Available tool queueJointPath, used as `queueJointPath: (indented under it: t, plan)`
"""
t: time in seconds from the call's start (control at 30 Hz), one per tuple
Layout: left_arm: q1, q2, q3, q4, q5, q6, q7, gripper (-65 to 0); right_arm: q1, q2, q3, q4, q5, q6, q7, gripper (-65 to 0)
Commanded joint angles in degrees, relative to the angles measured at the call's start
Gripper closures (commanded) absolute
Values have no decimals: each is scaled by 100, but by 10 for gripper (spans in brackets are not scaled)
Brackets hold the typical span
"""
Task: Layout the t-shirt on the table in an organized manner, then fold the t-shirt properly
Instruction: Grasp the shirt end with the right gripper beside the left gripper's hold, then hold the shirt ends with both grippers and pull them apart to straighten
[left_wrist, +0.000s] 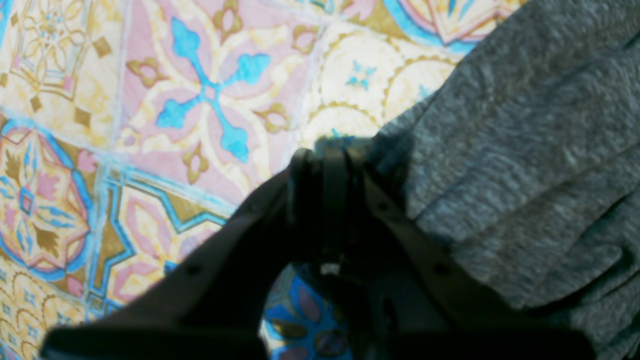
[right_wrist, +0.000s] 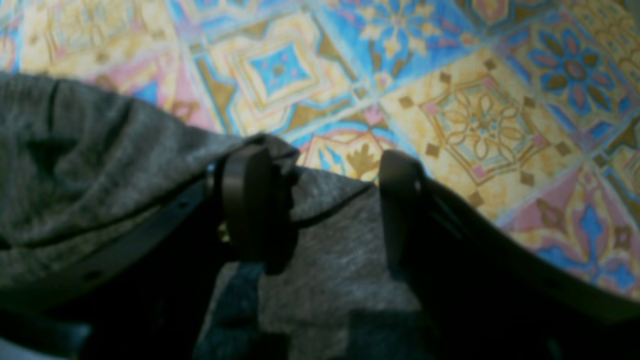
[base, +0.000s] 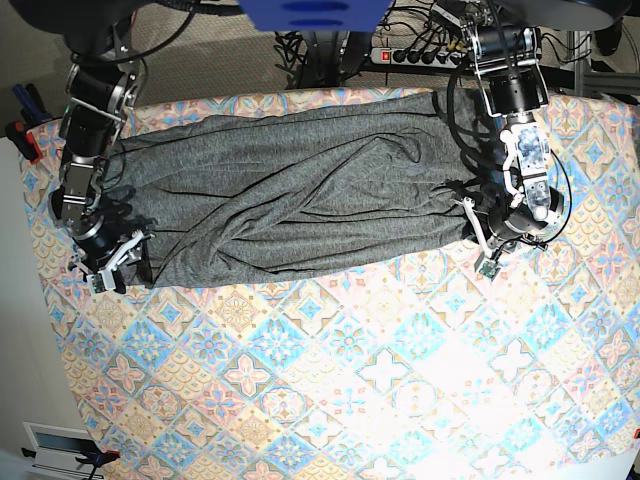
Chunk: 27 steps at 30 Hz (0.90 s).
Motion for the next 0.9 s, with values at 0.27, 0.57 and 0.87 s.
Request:
queueJointPath:
  t: [0.27, 0.57, 0.87]
  plan:
    - [2, -8, -6, 43, 76, -28, 171, -43, 376, 158, -10, -369, 69, -29, 97, -329]
    - [2, -8, -6, 43, 76, -28, 171, -41, 340, 158, -10, -369, 69, -29, 44, -113]
    - [2, -8, -15, 166, 41, -28, 171, -40, 191, 149, 306, -343, 77, -29, 35, 0]
